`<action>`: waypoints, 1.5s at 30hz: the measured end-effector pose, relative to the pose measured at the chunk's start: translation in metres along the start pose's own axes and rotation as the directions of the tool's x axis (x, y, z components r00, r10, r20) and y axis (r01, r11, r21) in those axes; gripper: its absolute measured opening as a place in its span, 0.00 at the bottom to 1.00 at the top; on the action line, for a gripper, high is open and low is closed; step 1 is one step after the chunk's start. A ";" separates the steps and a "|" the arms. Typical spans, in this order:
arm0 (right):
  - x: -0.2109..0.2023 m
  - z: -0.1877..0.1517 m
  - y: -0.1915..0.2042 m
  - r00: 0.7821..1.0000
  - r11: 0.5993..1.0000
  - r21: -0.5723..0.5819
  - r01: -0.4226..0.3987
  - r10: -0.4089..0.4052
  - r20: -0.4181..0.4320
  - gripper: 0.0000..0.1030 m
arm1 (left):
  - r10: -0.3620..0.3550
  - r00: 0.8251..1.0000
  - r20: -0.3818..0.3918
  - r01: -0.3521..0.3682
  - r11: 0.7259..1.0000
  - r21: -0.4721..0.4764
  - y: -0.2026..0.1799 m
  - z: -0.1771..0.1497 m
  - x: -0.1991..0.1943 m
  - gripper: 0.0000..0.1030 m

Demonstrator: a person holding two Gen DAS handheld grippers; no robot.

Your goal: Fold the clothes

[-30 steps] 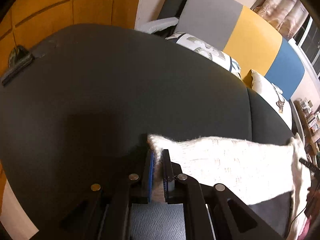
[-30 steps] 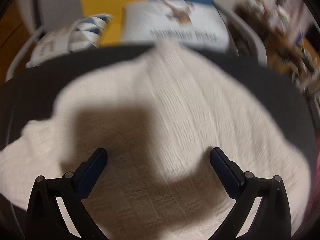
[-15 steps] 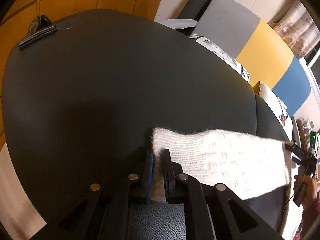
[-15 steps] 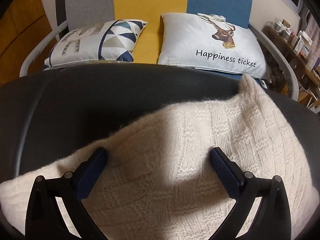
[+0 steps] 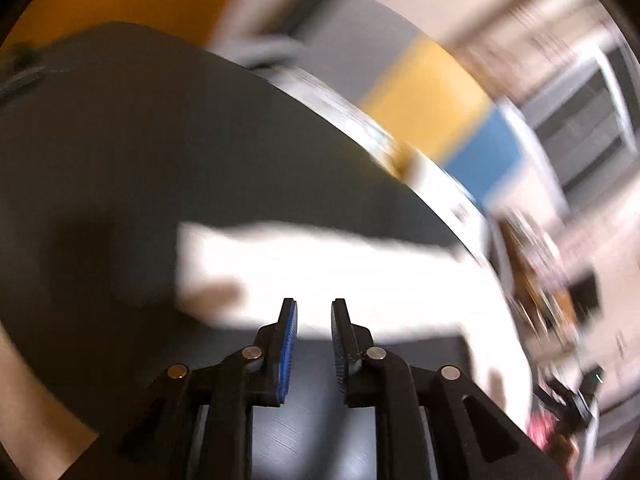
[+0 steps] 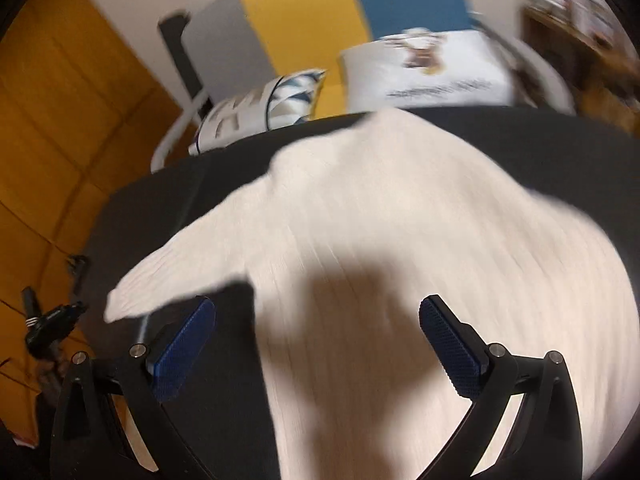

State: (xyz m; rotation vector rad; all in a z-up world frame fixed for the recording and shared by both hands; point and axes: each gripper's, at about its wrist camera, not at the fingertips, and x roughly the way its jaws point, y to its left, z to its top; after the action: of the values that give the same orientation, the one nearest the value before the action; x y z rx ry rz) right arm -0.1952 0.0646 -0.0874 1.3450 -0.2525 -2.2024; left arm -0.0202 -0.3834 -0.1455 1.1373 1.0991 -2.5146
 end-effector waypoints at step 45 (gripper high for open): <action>-0.045 -0.154 -0.111 0.997 0.946 0.323 0.003 -0.026 0.067 1.00 | -0.226 0.842 -0.490 0.274 0.961 0.028 -0.209 -0.161 0.122 0.04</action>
State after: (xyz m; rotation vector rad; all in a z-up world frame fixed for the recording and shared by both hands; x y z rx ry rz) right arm -0.0848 0.1994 -0.1744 1.4397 -0.6571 -2.2953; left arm -0.1007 -0.1069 -0.1856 1.8362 1.3235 -2.5636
